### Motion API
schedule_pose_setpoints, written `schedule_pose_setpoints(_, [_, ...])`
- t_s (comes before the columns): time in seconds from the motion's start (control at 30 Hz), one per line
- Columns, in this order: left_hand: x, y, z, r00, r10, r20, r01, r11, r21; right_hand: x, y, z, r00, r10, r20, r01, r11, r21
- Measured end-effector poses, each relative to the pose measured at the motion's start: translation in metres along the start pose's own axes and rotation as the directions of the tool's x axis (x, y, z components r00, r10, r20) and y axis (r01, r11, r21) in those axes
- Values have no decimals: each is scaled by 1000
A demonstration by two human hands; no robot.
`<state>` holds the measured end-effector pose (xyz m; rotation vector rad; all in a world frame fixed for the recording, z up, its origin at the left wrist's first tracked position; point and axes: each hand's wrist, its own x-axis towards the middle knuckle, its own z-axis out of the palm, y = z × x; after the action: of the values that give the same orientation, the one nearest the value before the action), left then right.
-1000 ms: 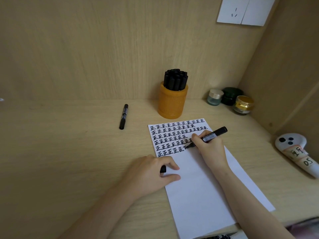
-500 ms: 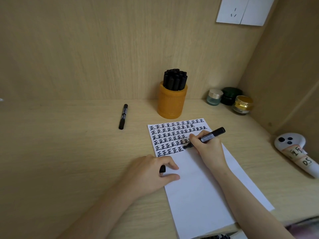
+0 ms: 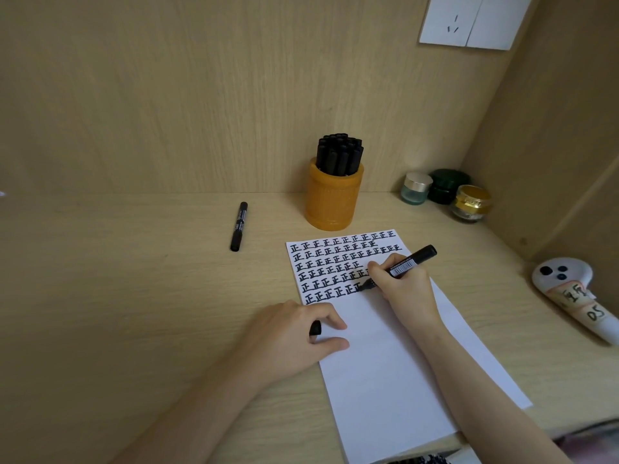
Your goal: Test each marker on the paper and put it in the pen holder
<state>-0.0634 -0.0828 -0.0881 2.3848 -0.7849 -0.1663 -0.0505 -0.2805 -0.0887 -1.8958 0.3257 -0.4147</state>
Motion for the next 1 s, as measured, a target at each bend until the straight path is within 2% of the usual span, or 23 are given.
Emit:
schedule_pose_setpoints(0.27, [0,-2,2,1000,7,-26,-7,1000,-21,-2,-4,-3,996,9,-88,-12,999,-33])
schedule_pose_setpoints(0.53, [1,-6,4,1000,17,-21,-18,1000,-7,-1,-2,-4,995,12,-98,-13,1000,-4])
schedule_pose_setpoints(0.63, [0,-6,4,999,37,-21,-37,999,0,0,-1,-6,994,46,-103,-32,990,140])
schedule_pose_setpoints(0.73, [-2,-3,2,996,75,-55,-78,996,-44,0,-6,-9,994,77,-84,-43,938,344])
schedule_pose_setpoints(0.9, [-2,-3,1,990,95,-101,-127,918,-375,-1,-12,-12,993,114,-13,-92,857,507])
schedule_pose_setpoints(1.0, [2,-3,4,993,92,-78,-117,887,-446,-1,-13,-14,992,62,109,-114,815,568])
